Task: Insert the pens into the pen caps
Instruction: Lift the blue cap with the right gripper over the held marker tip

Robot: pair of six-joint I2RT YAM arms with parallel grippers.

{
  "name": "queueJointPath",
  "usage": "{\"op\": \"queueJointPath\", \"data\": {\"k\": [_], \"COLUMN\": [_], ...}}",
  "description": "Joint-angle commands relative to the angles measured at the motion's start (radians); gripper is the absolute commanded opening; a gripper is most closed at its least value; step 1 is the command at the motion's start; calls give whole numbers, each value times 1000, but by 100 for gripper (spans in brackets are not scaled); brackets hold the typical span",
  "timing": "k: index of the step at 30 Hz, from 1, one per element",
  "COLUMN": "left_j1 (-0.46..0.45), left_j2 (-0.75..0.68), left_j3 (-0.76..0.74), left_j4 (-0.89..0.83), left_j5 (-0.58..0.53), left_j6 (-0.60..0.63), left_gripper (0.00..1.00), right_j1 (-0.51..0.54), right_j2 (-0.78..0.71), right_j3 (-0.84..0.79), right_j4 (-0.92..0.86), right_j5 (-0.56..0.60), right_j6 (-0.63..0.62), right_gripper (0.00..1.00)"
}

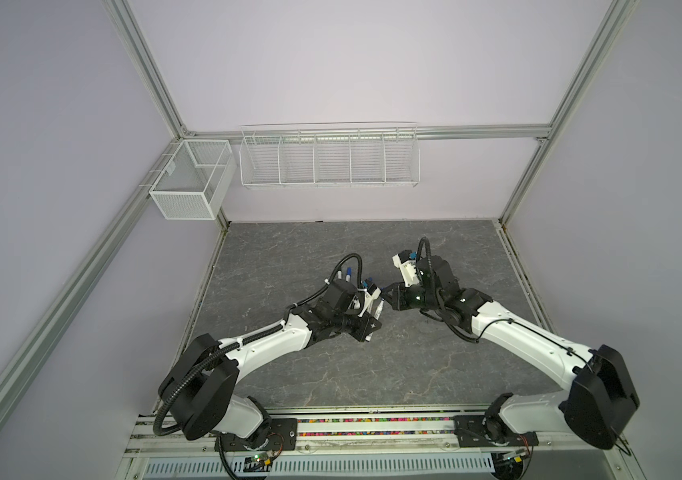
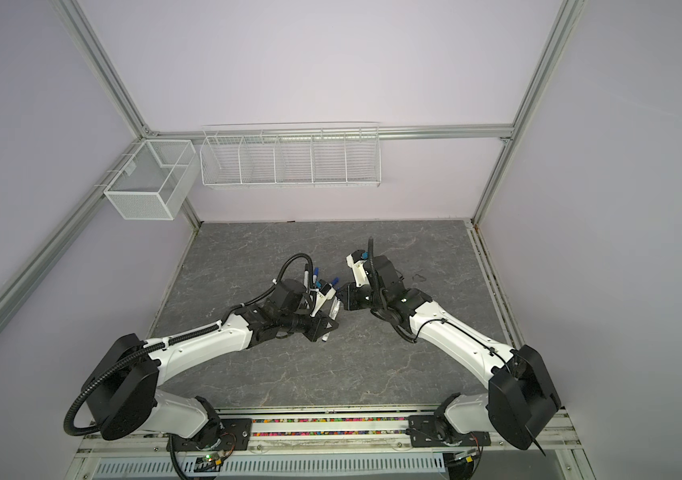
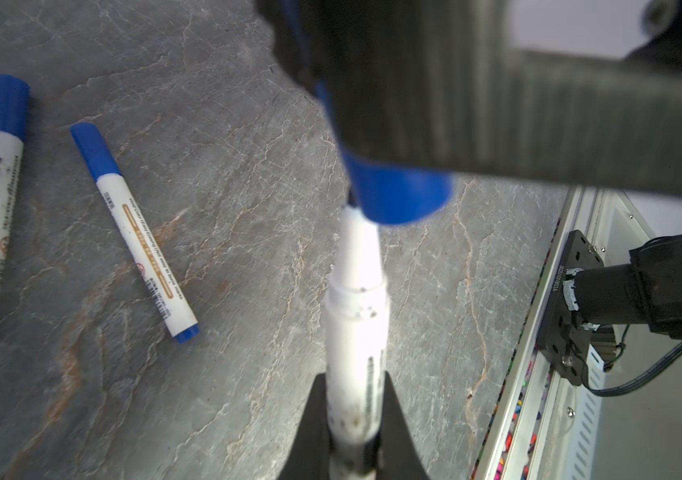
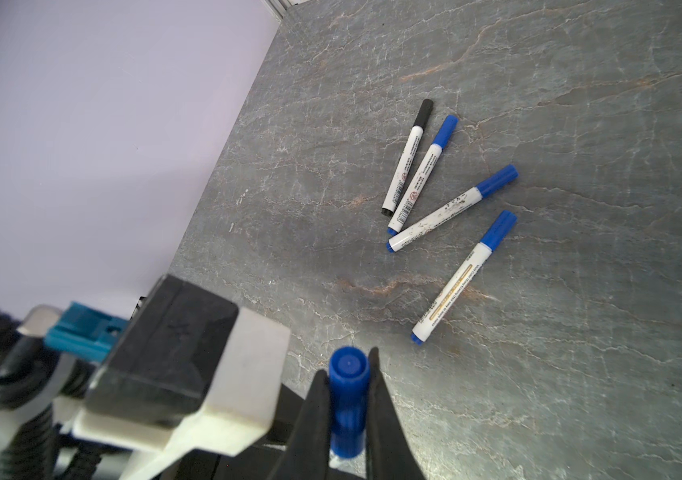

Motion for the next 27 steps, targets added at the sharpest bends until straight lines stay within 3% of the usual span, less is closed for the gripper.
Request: {"op": "queueJointPath", "data": {"k": [1,27], "left_j1": [-5,-4], "left_j2": [-28,-45], "left_j3": [8,-8], "left_j4": [18,43], "left_j5": [17,44], "left_j6": [23,25], "left_gripper": [0,0], "right_j1": [-7,-8], "right_j2": [6,13], "right_j3": [-5,-11], "right_j4": [24,6], "right_j5": [2,23], "right_j6": [0,-21], "right_gripper": [9,9]}}
